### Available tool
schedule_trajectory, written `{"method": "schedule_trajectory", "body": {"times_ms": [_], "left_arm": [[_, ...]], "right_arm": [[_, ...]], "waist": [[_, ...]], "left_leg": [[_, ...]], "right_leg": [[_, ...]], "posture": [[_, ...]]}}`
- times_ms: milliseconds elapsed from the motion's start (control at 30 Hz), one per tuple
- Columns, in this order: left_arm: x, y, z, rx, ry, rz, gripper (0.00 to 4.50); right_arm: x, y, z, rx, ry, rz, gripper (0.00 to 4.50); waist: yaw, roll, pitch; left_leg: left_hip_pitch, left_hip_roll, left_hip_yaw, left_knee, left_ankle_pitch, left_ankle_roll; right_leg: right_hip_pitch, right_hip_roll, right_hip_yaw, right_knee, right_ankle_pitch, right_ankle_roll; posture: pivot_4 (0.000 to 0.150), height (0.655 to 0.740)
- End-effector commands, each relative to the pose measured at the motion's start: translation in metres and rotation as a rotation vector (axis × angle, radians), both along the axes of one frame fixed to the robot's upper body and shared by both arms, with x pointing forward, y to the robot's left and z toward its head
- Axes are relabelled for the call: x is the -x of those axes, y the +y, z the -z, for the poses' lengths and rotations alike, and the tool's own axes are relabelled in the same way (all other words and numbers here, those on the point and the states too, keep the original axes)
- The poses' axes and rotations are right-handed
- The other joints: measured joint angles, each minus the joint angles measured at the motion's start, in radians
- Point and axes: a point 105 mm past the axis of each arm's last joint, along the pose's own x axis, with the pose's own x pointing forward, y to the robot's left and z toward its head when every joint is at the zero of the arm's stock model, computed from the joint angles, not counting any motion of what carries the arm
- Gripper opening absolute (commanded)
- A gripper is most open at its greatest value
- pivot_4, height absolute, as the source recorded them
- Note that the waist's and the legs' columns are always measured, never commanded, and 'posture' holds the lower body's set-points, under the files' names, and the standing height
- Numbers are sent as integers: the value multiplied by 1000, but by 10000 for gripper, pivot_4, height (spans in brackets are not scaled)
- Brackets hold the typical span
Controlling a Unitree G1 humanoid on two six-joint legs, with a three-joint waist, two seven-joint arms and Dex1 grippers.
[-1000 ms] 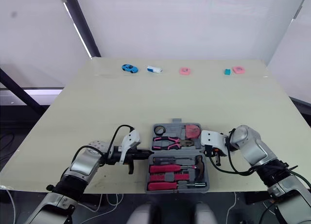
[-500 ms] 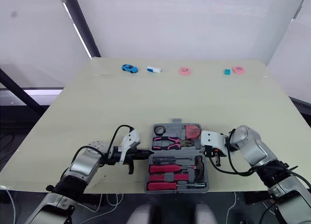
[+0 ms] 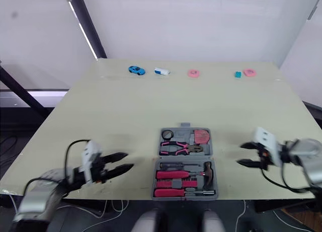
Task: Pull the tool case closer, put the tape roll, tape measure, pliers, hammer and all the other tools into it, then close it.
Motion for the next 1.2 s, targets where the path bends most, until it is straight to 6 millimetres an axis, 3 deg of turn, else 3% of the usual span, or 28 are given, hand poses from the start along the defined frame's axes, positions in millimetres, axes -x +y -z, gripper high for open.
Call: {"method": "schedule_trajectory", "body": {"times_ms": [33, 233, 433, 567, 700, 767, 1200], "left_arm": [[2, 9, -19, 11, -67, -21, 44748], [6, 3, -23, 45, -74, -15, 44748], [4, -26, -28, 92, -90, 76, 44748], [3, -56, -29, 122, -81, 195, 28912], [0, -77, -21, 119, -64, 294, 8092], [0, -86, -15, 105, -57, 348, 1843], [-7, -124, 18, 61, -28, 517, 766]], "right_arm": [[10, -20, -28, -25, -60, 57, 45000], [18, -26, -29, -75, -48, 131, 45000], [6, 8, -31, -251, 29, 161, 45000], [-10, 38, -23, -330, 128, 148, 45000], [-32, 61, -20, -387, 228, 149, 45000], [-36, 69, -17, -379, 274, 125, 45000], [-71, 92, 0, -273, 375, 129, 45000]], "waist": [[-1, 0, 0], [-7, 0, 0], [-7, 0, 0], [-7, 0, 0], [-6, 0, 0], [-5, 0, 0], [-6, 0, 0]], "left_leg": [[1, 0, 0, 0, 0, 0], [7, 1, 2, 0, 0, 0], [7, 1, 3, 0, 0, 0], [7, 1, 2, 0, 0, 0], [4, -1, 2, -1, 0, 0], [4, -1, 1, -1, 0, 0], [-1, -3, 1, 0, 0, 0]], "right_leg": [[0, 0, 0, 1, -2, -3], [5, 1, 2, 1, -2, -3], [5, 1, 3, 1, -2, -3], [5, 1, 3, 0, -2, -3], [3, 2, 3, 0, -2, -3], [2, 2, 3, 0, -2, -3], [0, 3, 1, 0, 1, 1]], "posture": [[1500, 7400], [1500, 7400], [1500, 7400], [1500, 7400], [1500, 7400], [1500, 7400], [1500, 7400]]}}
